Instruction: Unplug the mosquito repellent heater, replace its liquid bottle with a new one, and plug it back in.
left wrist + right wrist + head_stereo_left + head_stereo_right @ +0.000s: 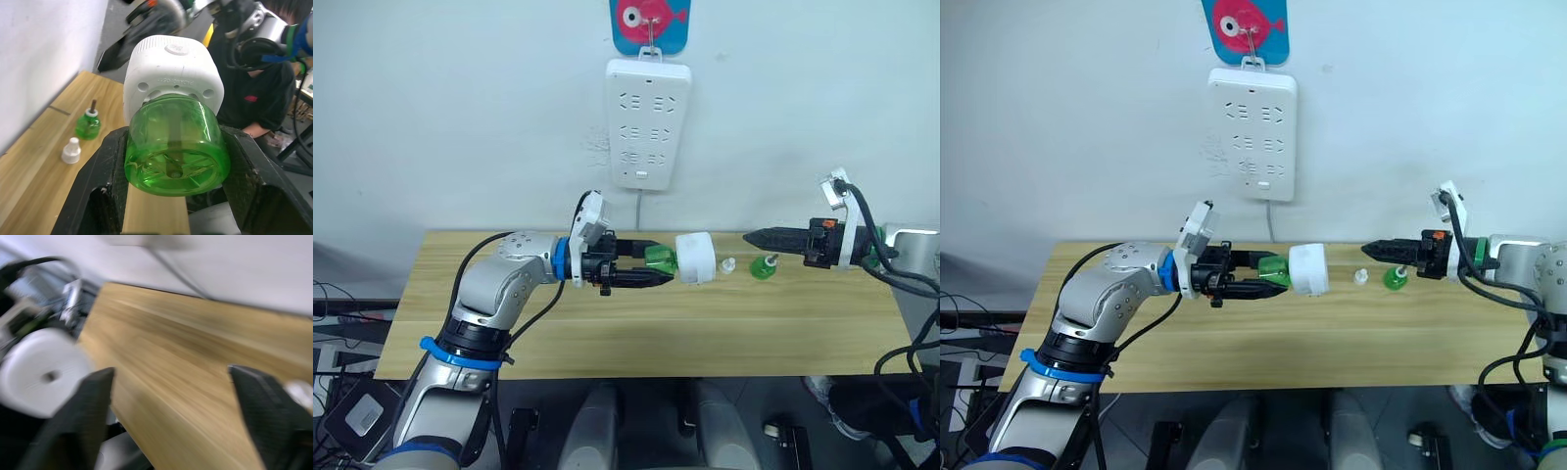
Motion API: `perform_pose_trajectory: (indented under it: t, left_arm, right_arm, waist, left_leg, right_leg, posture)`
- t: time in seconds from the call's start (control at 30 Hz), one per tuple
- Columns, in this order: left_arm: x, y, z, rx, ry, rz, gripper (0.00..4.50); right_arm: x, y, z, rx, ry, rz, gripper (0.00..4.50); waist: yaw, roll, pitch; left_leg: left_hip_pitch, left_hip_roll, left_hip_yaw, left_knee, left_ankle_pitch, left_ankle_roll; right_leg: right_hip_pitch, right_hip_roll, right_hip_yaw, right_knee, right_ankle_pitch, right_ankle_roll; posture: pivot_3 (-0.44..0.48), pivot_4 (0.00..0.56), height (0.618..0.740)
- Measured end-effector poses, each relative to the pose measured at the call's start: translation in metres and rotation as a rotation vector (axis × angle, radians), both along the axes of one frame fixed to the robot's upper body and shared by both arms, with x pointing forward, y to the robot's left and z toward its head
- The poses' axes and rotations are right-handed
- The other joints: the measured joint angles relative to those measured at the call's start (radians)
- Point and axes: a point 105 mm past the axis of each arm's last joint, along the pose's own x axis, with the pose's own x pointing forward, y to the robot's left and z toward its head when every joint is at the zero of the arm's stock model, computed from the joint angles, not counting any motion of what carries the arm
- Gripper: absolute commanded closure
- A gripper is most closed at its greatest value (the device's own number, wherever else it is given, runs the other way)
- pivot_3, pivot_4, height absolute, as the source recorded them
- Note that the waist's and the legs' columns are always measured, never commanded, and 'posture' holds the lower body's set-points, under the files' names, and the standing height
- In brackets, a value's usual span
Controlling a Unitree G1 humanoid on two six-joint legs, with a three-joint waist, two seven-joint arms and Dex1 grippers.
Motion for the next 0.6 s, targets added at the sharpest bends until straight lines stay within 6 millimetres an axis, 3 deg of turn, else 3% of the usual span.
perform_pose_trajectory:
  t: [0.23, 0.6]
  left_arm:
    - [0.0, 0.003, 0.012, -0.021, 0.046, -0.032, 2.24]
    - [-0.007, -0.002, 0.029, -0.038, 0.08, -0.118, 2.24]
  right_arm:
    - [-0.026, 0.028, 0.027, -0.023, -0.259, 0.257, 0.05]
    - [-0.044, 0.053, 0.014, -0.045, -0.319, 0.416, 0.05]
  waist:
    - [-0.001, -0.001, -0.001]
    - [-0.001, 0.0, -0.001]
  left_leg:
    - [0.0, 0.0, 0.0, 0.001, 0.0, 0.0]
    - [0.001, 0.0, 0.0, 0.001, 0.0, -0.001]
  right_leg:
    - [0.0, 0.0, 0.0, 0.0, 0.0, 0.0]
    - [0.001, 0.0, 0.0, 0.0, 0.0, 0.0]
  posture:
    - [0.034, 0.255, 0.74]
    - [0.033, 0.261, 0.74]
